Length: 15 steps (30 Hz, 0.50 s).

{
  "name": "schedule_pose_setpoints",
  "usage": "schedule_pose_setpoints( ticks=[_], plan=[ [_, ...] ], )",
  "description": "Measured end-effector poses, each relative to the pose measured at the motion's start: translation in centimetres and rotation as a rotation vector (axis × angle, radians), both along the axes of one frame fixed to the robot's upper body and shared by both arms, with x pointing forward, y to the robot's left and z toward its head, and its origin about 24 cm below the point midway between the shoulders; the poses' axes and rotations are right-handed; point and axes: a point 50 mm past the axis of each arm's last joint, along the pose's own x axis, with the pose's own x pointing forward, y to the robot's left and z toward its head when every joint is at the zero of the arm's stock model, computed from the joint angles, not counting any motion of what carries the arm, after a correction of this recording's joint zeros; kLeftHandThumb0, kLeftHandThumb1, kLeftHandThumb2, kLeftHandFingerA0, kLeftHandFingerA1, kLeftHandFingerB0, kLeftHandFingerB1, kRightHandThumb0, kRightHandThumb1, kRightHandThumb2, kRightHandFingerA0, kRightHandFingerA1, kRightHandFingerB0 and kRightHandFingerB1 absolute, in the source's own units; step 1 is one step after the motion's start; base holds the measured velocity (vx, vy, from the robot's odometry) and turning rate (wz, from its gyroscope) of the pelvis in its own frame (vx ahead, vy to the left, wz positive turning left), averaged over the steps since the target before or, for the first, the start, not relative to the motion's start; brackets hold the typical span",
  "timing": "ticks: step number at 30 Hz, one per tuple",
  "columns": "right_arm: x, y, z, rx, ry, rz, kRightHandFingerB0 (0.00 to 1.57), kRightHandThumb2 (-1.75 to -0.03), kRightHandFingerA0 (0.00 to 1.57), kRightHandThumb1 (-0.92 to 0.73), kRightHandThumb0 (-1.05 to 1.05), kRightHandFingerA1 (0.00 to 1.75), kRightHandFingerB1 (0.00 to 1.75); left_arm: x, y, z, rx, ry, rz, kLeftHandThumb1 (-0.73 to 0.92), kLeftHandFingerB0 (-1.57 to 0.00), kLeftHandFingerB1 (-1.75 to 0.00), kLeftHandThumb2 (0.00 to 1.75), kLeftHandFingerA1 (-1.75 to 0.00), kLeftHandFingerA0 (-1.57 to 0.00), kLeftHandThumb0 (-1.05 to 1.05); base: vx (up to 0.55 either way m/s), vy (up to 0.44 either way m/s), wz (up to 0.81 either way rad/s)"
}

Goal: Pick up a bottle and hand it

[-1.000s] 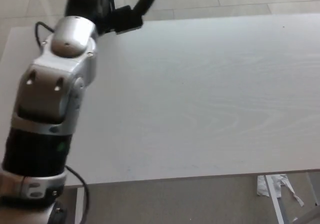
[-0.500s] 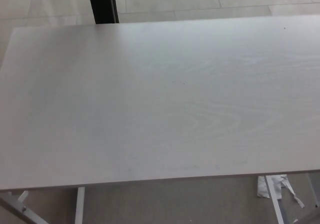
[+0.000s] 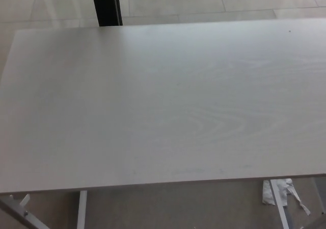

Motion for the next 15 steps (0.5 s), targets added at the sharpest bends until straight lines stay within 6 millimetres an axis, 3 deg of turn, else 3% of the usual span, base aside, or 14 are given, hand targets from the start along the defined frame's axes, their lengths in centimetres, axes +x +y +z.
schedule_pose_setpoints(
  ticks=[1,2,3,4,5,6,10,11,12,13,14,15],
  plan=[
    [0.0,0.0,0.0,0.001,0.002,-0.001,0.44,-0.58,0.94,-0.58,-0.68,0.94,0.68,-0.5,-0.1,-0.6,-0.015,0.021,0.002,0.40,-0.10,-0.50,0.76,-0.77,-0.23,-0.69,0.00,0.000,0.00],
    [-0.1,0.0,-0.1,0.002,0.004,-0.003,0.42,-0.59,1.02,-0.57,-0.70,1.17,0.67,-1.3,-0.2,-1.4,-0.036,0.049,0.005,0.53,-0.13,-0.43,0.54,-0.84,-0.15,-0.65,0.00,0.000,0.00],
    [-0.1,0.0,-0.1,0.004,0.007,-0.005,0.42,-0.59,1.02,-0.57,-0.70,1.17,0.67,-2.1,-0.3,-2.1,-0.056,0.072,0.010,0.53,-0.13,-0.43,0.54,-0.84,-0.15,-0.65,0.00,0.000,0.00],
    [-0.2,0.0,-0.2,0.004,0.007,-0.005,0.42,-0.94,1.08,-0.43,-0.69,1.12,0.68,-2.6,-0.3,-2.5,-0.067,0.085,0.014,0.54,-0.14,-0.46,0.55,-0.87,-0.20,-0.65,0.00,0.000,0.00],
    [-0.2,0.0,-0.2,0.005,0.008,-0.006,0.43,-0.57,1.11,-0.57,-0.68,1.26,0.63,-3.2,-0.3,-2.9,-0.080,0.097,0.019,0.54,-0.22,-0.44,0.56,-0.81,-0.33,-0.63,0.00,0.000,0.00],
    [-0.2,0.0,-0.2,0.005,0.009,-0.007,0.43,-0.58,1.10,-0.57,-0.68,1.34,0.64,-3.6,-0.3,-3.2,-0.090,0.103,0.021,0.40,-0.17,-0.52,0.78,-0.78,-0.47,-0.64,0.00,0.000,0.00],
    [-0.2,0.0,-0.2,0.007,0.012,-0.008,0.43,-0.57,1.04,-0.58,-0.68,1.24,0.64,-5.1,-0.5,-4.2,-0.134,0.121,0.018,0.39,-0.22,-0.53,0.87,-0.81,-0.55,-0.65,0.00,0.000,0.00],
    [-0.2,-0.1,-0.3,0.007,0.012,-0.009,0.43,-0.57,1.04,-0.58,-0.65,1.27,0.63,-5.2,-0.5,-4.4,-0.138,0.124,0.014,0.55,-0.30,-0.44,0.57,-0.88,-0.20,-0.67,0.00,0.000,0.00],
    [-0.2,-0.1,-0.3,0.007,0.013,-0.009,0.44,-0.59,1.03,-0.57,-0.67,1.27,0.64,-5.4,-0.5,-4.5,-0.144,0.126,0.006,0.41,-0.21,-0.52,0.85,-0.85,-0.50,-0.72,0.00,0.000,0.00],
    [-0.3,-0.1,-0.3,0.007,0.013,-0.009,0.44,-0.59,1.03,-0.57,-0.67,1.27,0.64,-5.5,-0.6,-4.6,-0.148,0.126,0.002,0.41,-0.21,-0.52,0.85,-0.85,-0.50,-0.72,0.00,0.000,0.00],
    [-0.3,-0.1,-0.3,0.007,0.013,-0.010,0.44,-0.58,1.06,-0.57,-0.66,1.31,0.65,-5.7,-0.6,-4.8,-0.158,0.121,-0.006,0.54,-0.27,-0.43,0.56,-0.87,-0.34,-0.67,0.00,0.000,0.00],
    [-0.3,-0.1,-0.3,0.007,0.014,-0.010,0.44,-0.58,1.06,-0.57,-0.66,1.31,0.64,-5.8,-0.6,-5.0,-0.165,0.116,-0.011,0.43,-0.23,-0.50,0.79,-0.80,-0.49,-0.69,0.00,0.000,0.00]
  ],
)
